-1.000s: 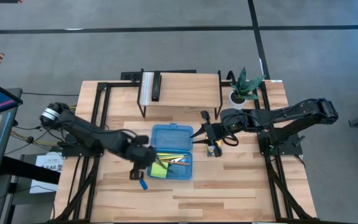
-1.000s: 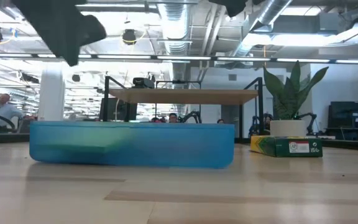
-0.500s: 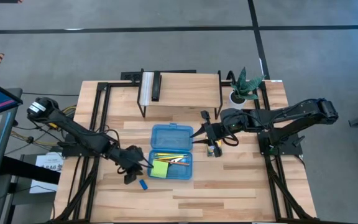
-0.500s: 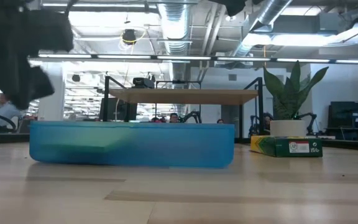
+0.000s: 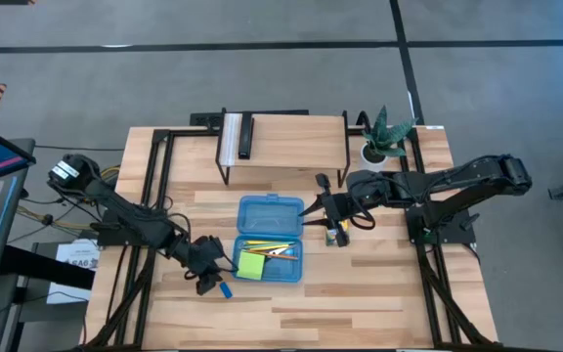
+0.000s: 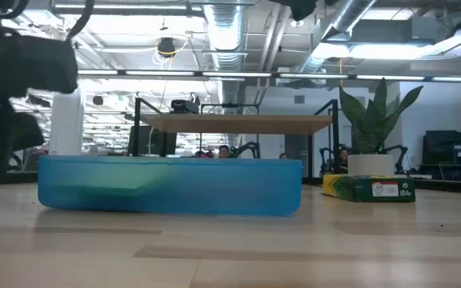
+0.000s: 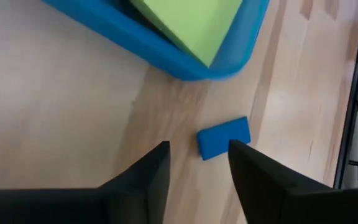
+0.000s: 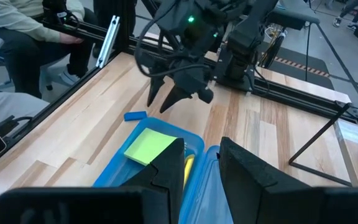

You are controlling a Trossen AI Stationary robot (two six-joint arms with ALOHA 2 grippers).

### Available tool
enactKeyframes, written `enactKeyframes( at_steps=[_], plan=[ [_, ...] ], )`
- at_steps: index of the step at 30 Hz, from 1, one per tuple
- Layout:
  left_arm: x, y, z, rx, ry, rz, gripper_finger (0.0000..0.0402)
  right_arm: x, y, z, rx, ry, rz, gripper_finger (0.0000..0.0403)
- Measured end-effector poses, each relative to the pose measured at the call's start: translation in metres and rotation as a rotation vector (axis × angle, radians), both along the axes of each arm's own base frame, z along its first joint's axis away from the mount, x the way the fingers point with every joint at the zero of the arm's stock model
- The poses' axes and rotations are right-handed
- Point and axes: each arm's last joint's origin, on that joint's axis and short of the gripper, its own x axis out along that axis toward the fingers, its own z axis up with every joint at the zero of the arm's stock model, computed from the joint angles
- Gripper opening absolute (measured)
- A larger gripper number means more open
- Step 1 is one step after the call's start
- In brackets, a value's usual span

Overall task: Pack school essentials
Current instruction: Put the blue eraser into the blue supply box

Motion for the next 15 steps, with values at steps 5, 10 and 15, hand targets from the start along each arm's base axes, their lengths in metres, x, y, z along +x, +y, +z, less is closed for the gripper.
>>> enactKeyframes(
  at_steps=[5,10,15],
  plan=[
    [0.005,-0.013,-0.014,-0.027,0.013,0.010,0.0193,0.000,0.000,0.000,0.000,0.000,0.000,0.0120],
    [0.012,-0.022,-0.024,-0.062,-0.002,0.011,0.0225,0.000,0.000,0.000,0.000,0.000,0.000,0.0120],
    [0.016,-0.024,-0.031,-0.078,0.003,0.033,0.0229,0.000,0.000,0.000,0.000,-0.002,0.000,0.0120]
  ],
)
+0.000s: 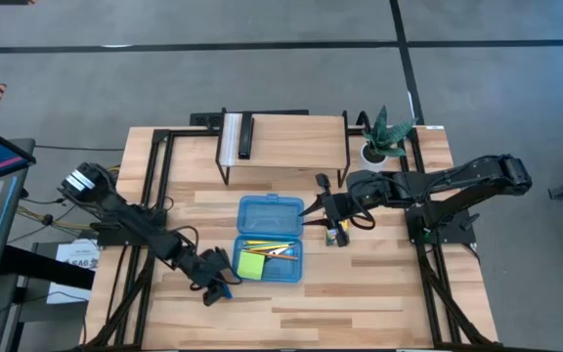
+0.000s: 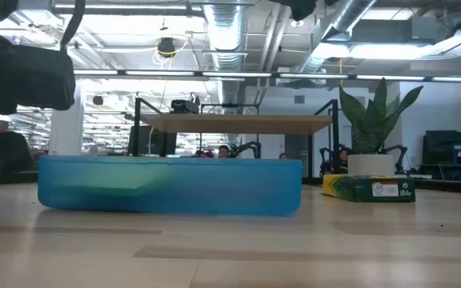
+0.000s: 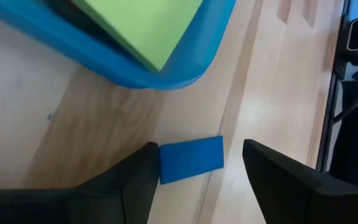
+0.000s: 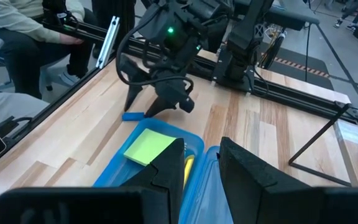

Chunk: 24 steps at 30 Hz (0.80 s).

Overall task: Pack school essentials
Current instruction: Put the blue eraser into the blue supply box

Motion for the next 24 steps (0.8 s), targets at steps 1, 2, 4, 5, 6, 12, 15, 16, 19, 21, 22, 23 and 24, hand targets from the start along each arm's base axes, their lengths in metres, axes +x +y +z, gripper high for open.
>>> enactKeyframes(
  at_steps=[1,2,4,5,6,12,15,16,19,21,22,23,24],
  plan=[
    [0.001,-0.001,-0.001,-0.002,0.000,0.000,0.0227,0.000,0.000,0.000,0.000,0.000,0.000,0.0120],
    [0.001,-0.002,-0.002,-0.003,0.000,-0.001,0.0225,0.000,0.000,0.000,0.000,0.000,0.000,0.0120],
    [0.001,-0.003,-0.003,0.003,0.001,-0.006,0.0217,0.000,0.000,0.000,0.000,-0.001,0.000,0.0120],
    [0.001,-0.004,-0.004,0.010,0.002,-0.013,0.0213,0.000,0.000,0.000,0.000,-0.001,0.000,0.0120],
    [0.001,-0.004,-0.004,0.016,0.000,-0.017,0.0208,0.000,0.000,0.000,0.000,-0.001,0.000,0.0120],
    [0.001,-0.004,-0.005,0.042,-0.001,-0.043,0.0171,0.000,0.000,0.000,0.001,0.000,0.000,0.0120],
    [0.001,-0.003,-0.005,0.053,-0.006,-0.060,0.0153,0.000,0.000,0.000,0.003,0.001,-0.001,0.0120],
    [0.001,-0.002,-0.004,0.049,-0.007,-0.063,0.0148,0.000,0.000,0.000,0.004,0.001,-0.001,0.0120],
    [-0.001,0.000,0.005,0.042,-0.031,-0.077,0.0138,0.000,0.000,0.000,0.004,0.001,-0.002,0.0120],
    [-0.005,0.003,0.012,0.062,-0.037,-0.069,0.0135,0.000,0.000,0.000,0.005,0.001,-0.002,0.0120],
    [-0.007,0.004,0.015,0.082,-0.040,-0.060,0.0134,0.000,0.000,0.000,0.005,0.000,-0.002,0.0120],
    [-0.009,0.004,0.021,0.099,-0.038,-0.056,0.0134,0.000,0.000,0.000,0.005,0.001,-0.002,0.0120],
    [-0.009,0.003,0.027,0.120,-0.033,-0.054,0.0133,0.000,0.000,0.000,0.005,0.001,-0.002,0.0120]
  ],
)
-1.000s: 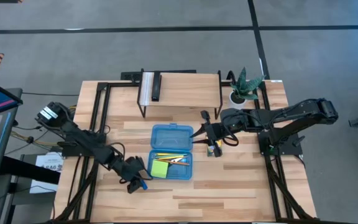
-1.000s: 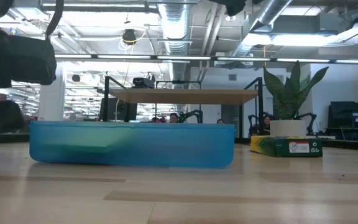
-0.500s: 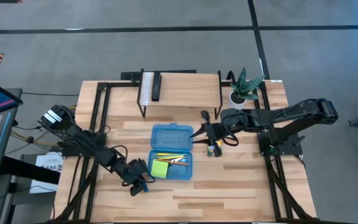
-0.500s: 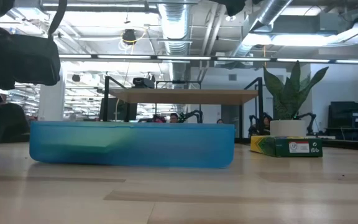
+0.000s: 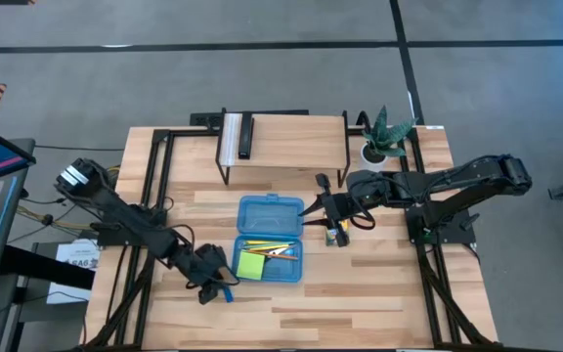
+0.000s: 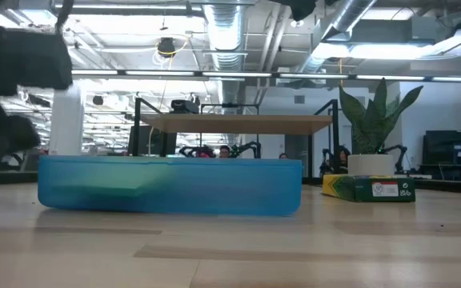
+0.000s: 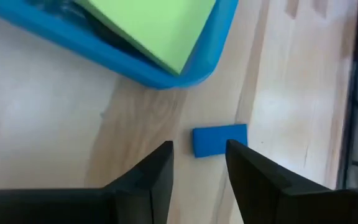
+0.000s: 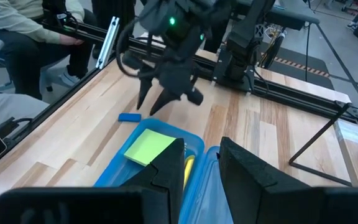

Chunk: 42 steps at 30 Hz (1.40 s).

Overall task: Pack school essentials
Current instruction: Put the blue eraser into the blue supply box

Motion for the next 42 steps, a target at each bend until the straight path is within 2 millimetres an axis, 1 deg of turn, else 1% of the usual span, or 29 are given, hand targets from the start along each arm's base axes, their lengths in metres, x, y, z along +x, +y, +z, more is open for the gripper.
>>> enactKeyframes(
  at_steps=[2,4,7,10,13,18,21,28,32,35,40,42],
  plan=[
    [-0.001,-0.003,0.006,0.053,0.027,-0.020,0.0133,0.000,0.000,0.000,0.000,0.000,0.000,0.0120],
    [-0.001,-0.009,0.011,0.120,0.019,-0.099,0.0133,0.000,0.000,0.000,-0.001,0.000,0.000,0.0120],
    [0.009,-0.026,0.019,0.232,-0.077,-0.297,0.0133,0.000,0.000,0.000,-0.004,-0.003,0.001,0.0120],
    [0.020,-0.041,0.022,0.369,-0.115,-0.507,0.0133,0.000,0.000,0.001,-0.003,-0.007,0.001,0.0120],
    [0.035,-0.053,0.026,0.483,-0.130,-0.670,0.0133,0.000,0.000,0.001,-0.001,-0.007,0.001,0.0120],
    [0.053,-0.062,0.015,0.602,0.019,-0.848,0.0133,0.000,0.000,0.001,0.004,-0.007,0.000,0.0120],
    [0.058,-0.062,0.007,0.630,0.123,-0.940,0.0133,0.000,0.000,0.001,0.004,-0.007,0.000,0.0120],
    [0.067,-0.056,0.002,0.578,0.159,-1.034,0.0122,0.000,0.000,0.001,-0.004,-0.007,0.002,0.0120],
    [0.070,-0.051,0.001,0.566,0.151,-1.066,0.0106,0.000,0.000,0.001,-0.004,-0.006,0.002,0.0120],
    [0.072,-0.050,0.001,0.570,0.146,-1.077,0.0082,0.000,0.000,0.001,-0.004,-0.006,0.001,0.0120],
    [0.072,-0.050,0.002,0.555,0.145,-1.080,0.0025,0.000,0.000,0.000,-0.005,-0.006,0.002,0.0120],
    [0.071,-0.049,0.002,0.542,0.154,-1.065,0.0009,0.000,0.000,0.001,-0.007,-0.007,0.002,0.0120]
  ],
)
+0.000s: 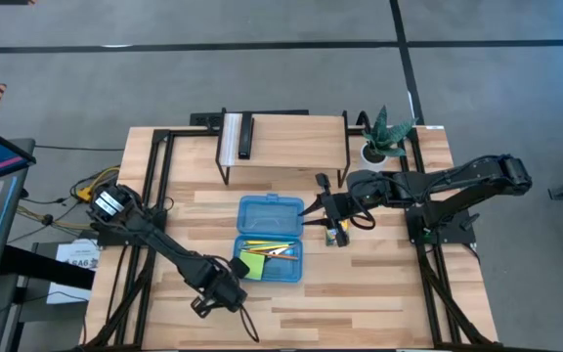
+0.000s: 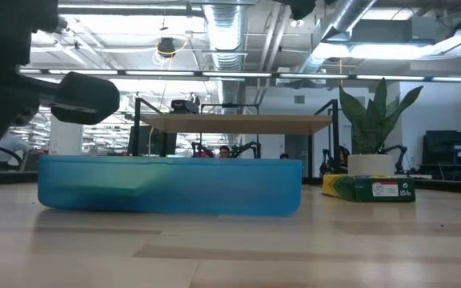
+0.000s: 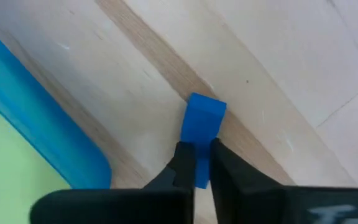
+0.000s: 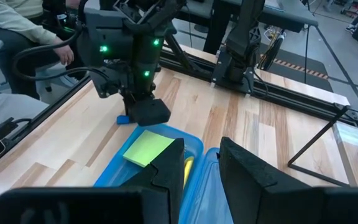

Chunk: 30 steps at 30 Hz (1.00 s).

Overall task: Pack school essentials
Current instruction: Put the blue eraser into the blue supply box

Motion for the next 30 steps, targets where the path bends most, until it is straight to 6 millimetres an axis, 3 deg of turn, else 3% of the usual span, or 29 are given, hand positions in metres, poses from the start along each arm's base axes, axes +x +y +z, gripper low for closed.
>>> enactKeyframes(
  at_steps=[30],
  plan=[
    [0.015,0.002,0.019,0.038,-0.029,0.059,0.0001,0.000,0.000,0.000,0.003,0.000,-0.001,0.0120]
  ],
)
